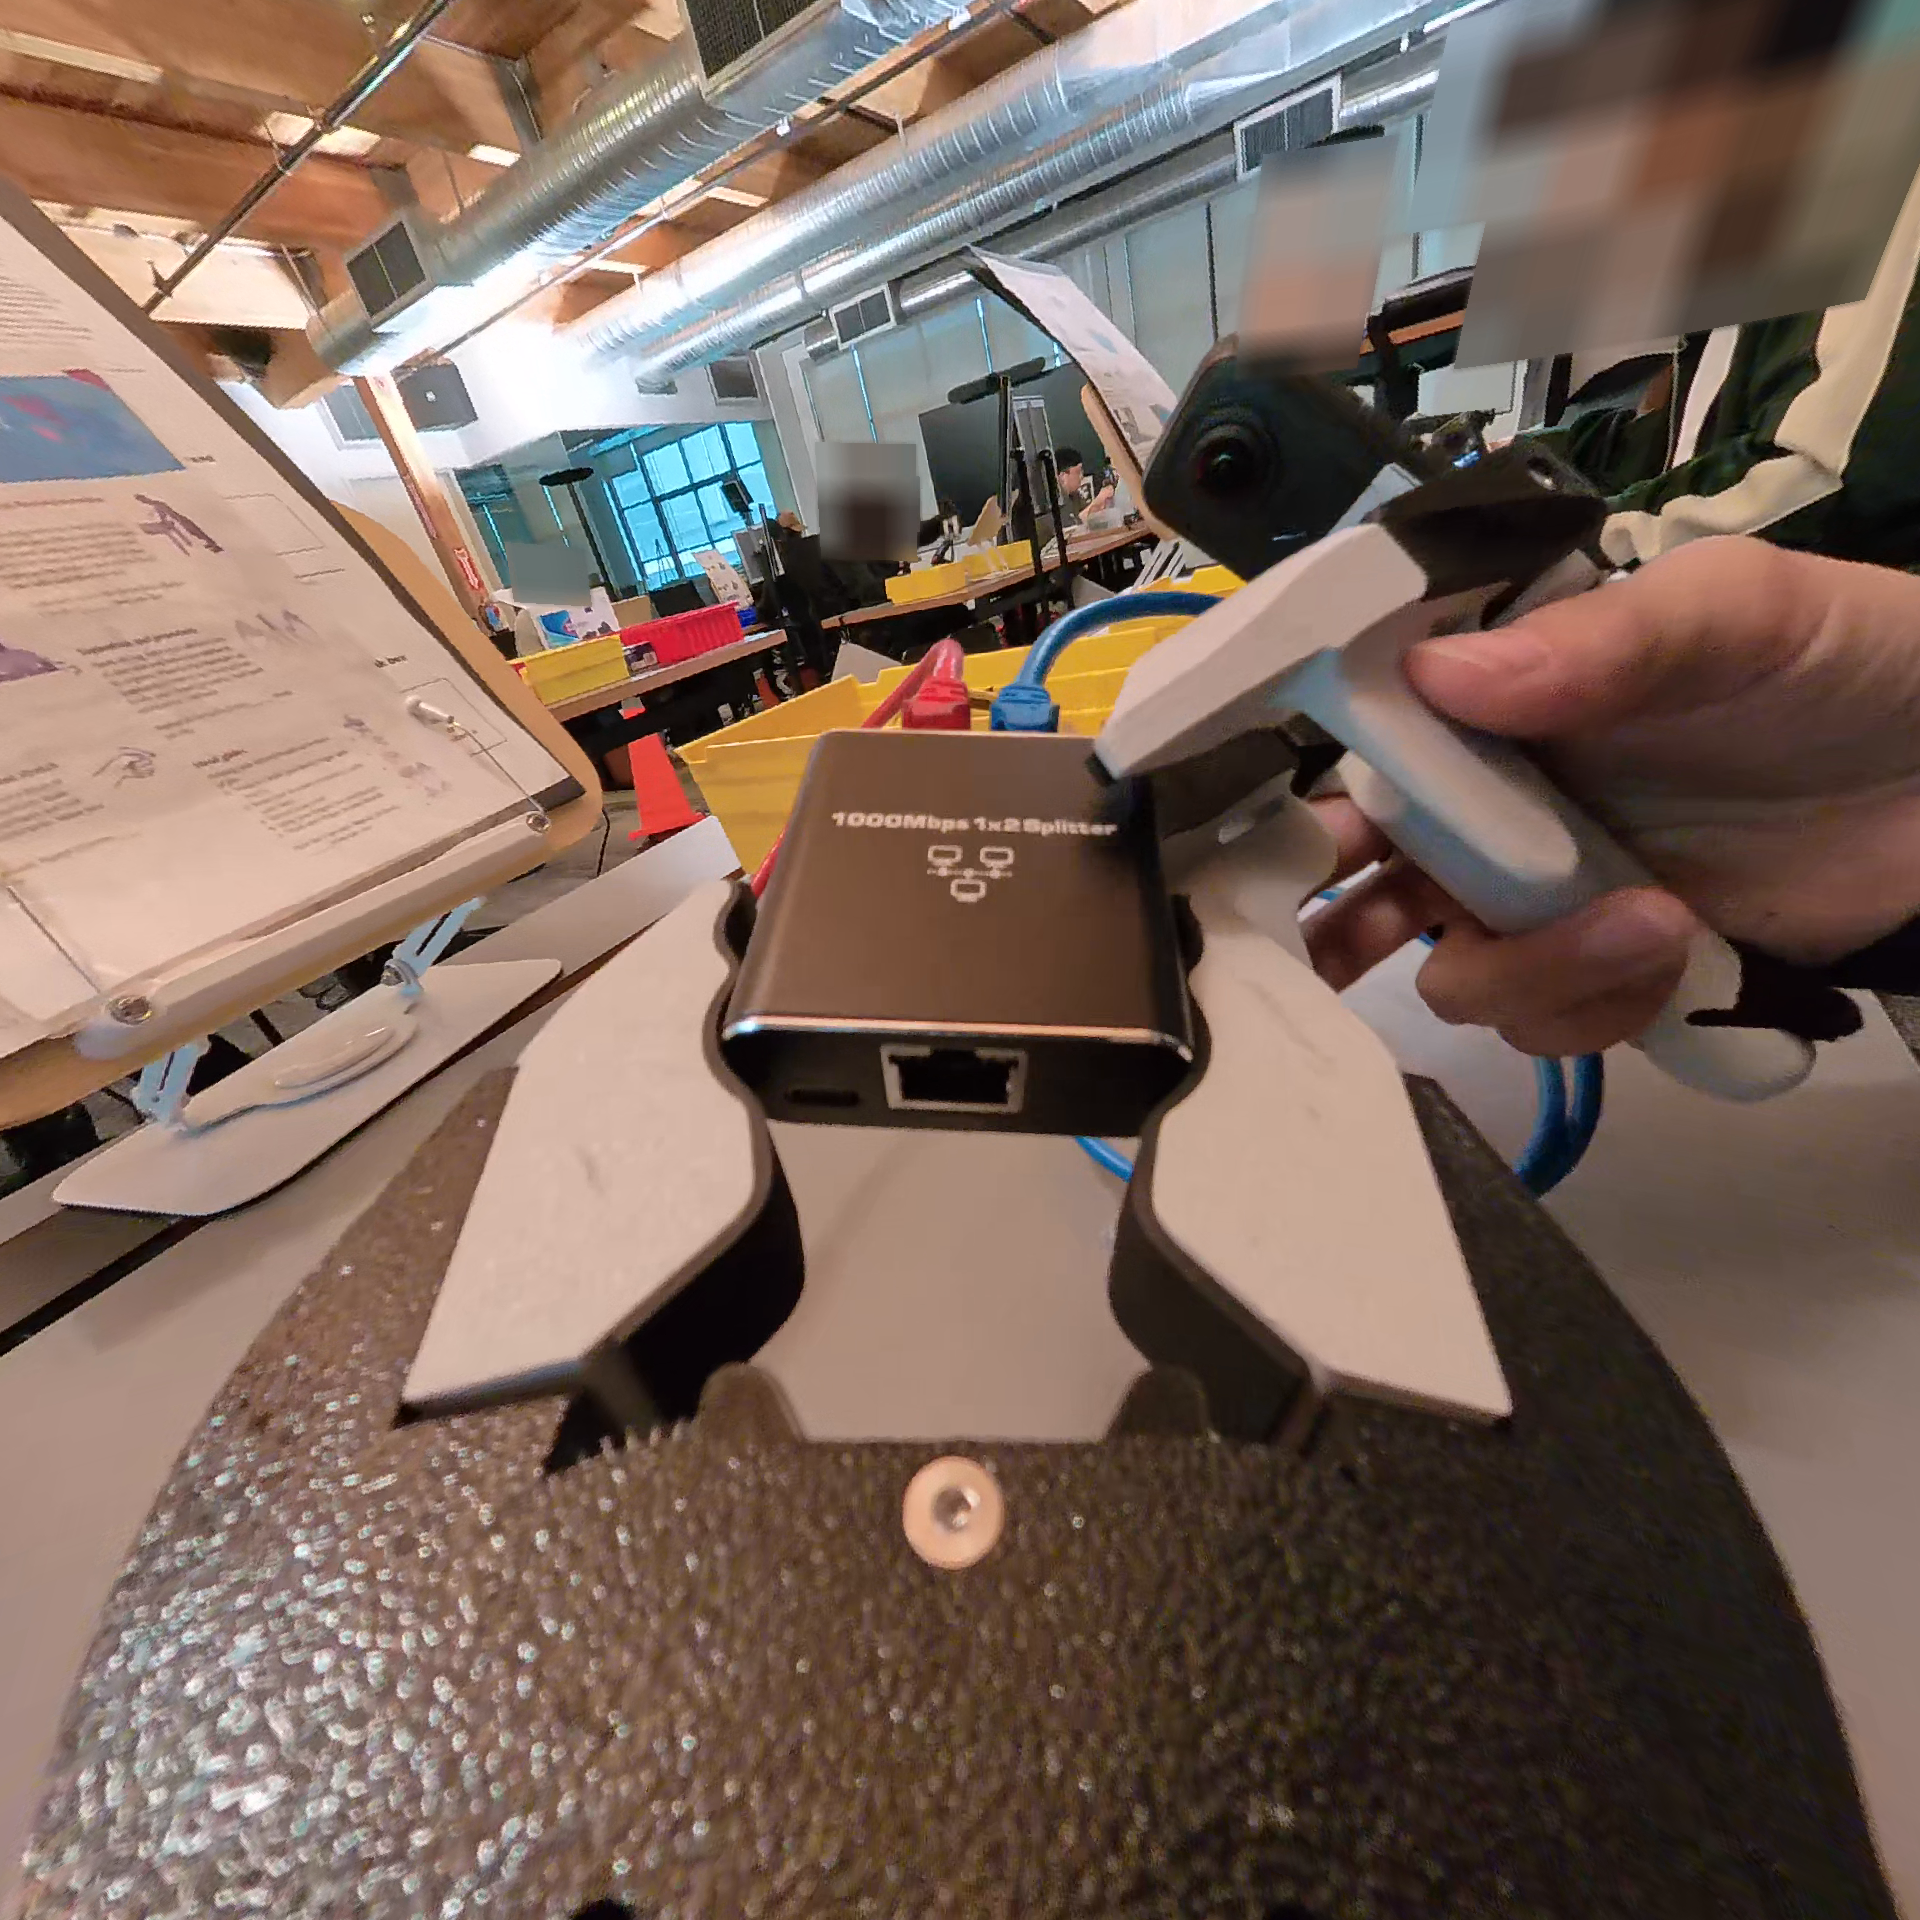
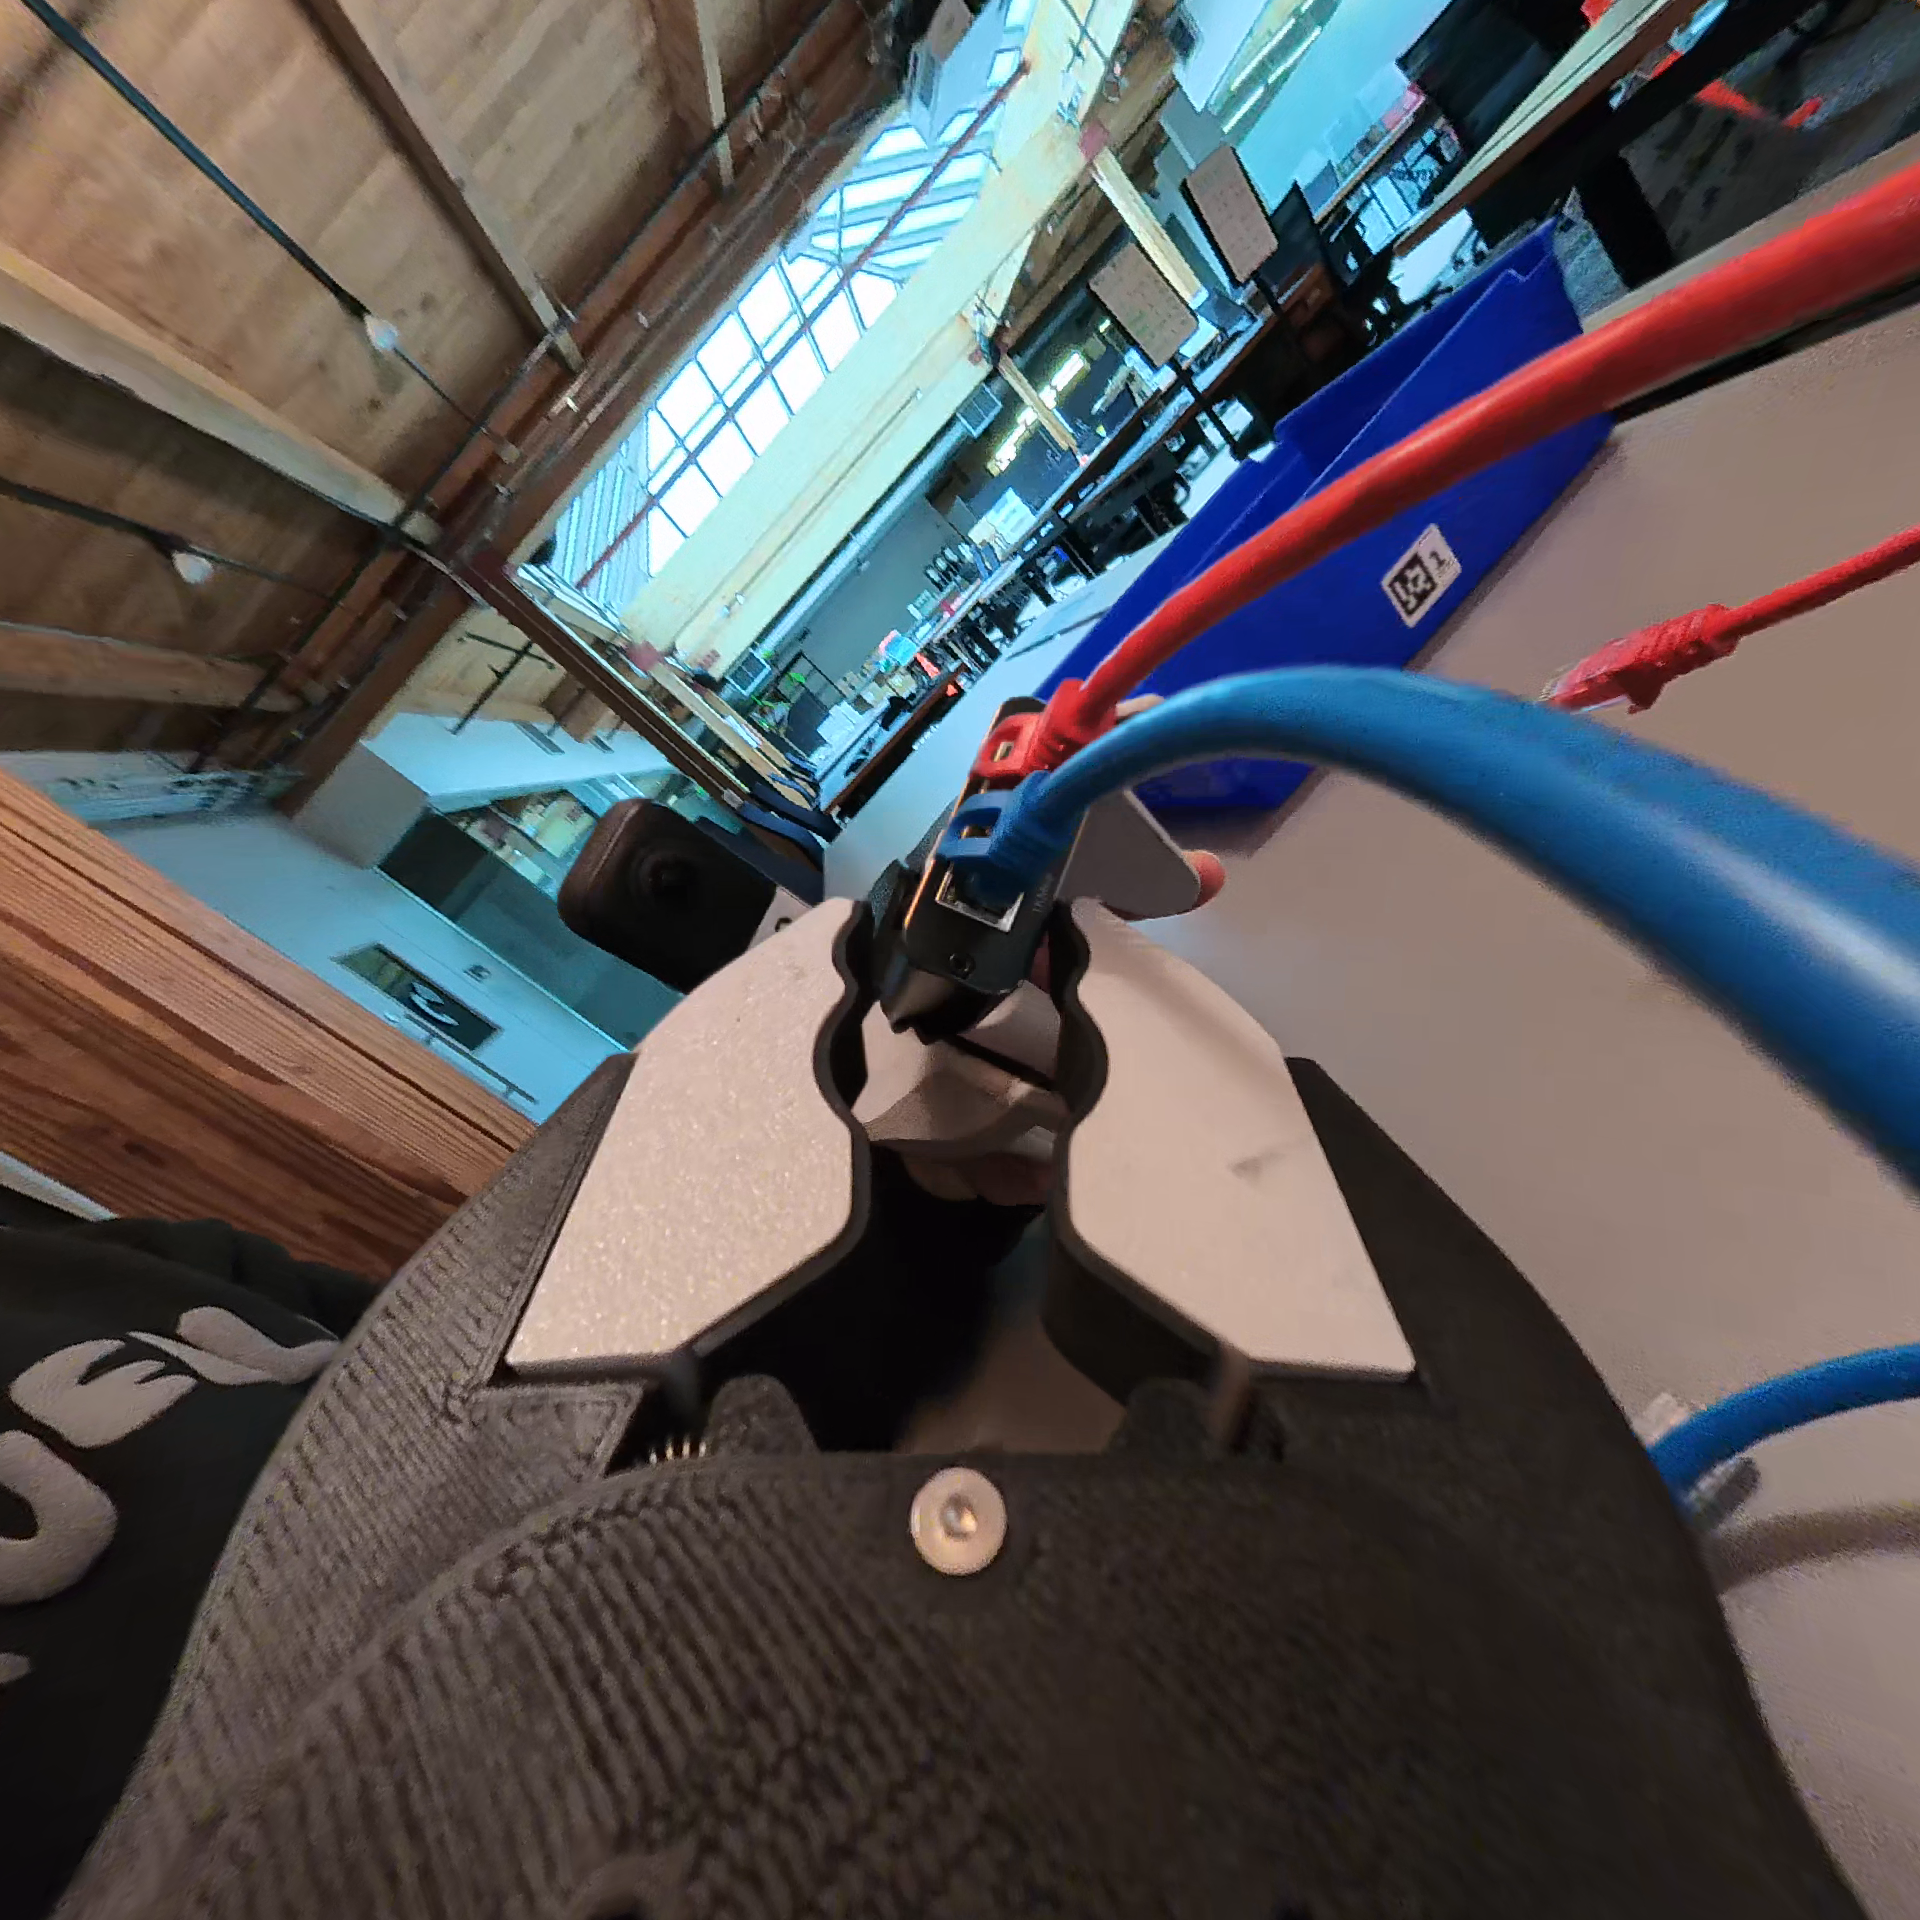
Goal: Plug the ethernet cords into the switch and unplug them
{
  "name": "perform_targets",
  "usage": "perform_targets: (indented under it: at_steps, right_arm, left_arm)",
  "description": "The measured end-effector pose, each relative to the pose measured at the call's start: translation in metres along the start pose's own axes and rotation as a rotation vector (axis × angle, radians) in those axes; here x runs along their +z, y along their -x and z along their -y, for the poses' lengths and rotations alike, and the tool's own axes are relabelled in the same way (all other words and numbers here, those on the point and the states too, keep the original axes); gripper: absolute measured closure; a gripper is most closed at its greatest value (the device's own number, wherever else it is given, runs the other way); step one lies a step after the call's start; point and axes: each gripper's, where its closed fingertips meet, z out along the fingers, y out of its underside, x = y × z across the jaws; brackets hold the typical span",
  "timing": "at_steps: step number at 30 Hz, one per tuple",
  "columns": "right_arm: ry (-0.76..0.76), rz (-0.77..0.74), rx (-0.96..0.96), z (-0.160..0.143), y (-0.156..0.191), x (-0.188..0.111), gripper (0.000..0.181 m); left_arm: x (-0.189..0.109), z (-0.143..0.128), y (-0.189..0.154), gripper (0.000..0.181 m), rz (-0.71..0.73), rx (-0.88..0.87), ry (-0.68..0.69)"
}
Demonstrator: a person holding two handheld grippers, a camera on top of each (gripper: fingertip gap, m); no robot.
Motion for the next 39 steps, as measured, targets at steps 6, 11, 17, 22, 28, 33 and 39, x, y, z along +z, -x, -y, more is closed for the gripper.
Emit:
perform_targets:
  at_steps: [6, 11, 17, 22, 28, 33, 39]
  right_arm:
    - [-0.035, -0.02, 0.032, 0.008, -0.007, -0.007, 0.128]
    - [-0.093, -0.023, 0.102, 0.011, -0.013, -0.007, 0.137]
    - [-0.243, 0.03, 0.226, 0.021, -0.015, -0.01, 0.165]
    - [-0.27, 0.016, 0.252, 0.021, -0.018, -0.01, 0.167]
    - [-0.318, 0.013, 0.337, 0.021, -0.023, -0.01, 0.168]
    - [-0.351, -0.024, 0.385, 0.021, -0.033, -0.012, 0.168]
    - [-0.369, -0.026, 0.402, 0.022, -0.035, -0.013, 0.168]
  left_arm:
    - [-0.002, 0.0, 0.007, 0.107, 0.029, -0.009, -0.003]
    - [-0.002, -0.003, 0.007, 0.107, 0.039, 0.009, 0.014]
    - [0.002, -0.006, 0.004, 0.107, 0.045, 0.036, 0.045]
    - [0.004, -0.009, 0.005, 0.107, 0.062, 0.044, 0.066]
    - [0.006, -0.011, 0.008, 0.107, 0.095, 0.049, 0.087]
    - [0.009, -0.018, 0.01, 0.107, 0.134, 0.075, 0.133]
    - [0.01, -0.019, 0.011, 0.108, 0.156, 0.084, 0.14]
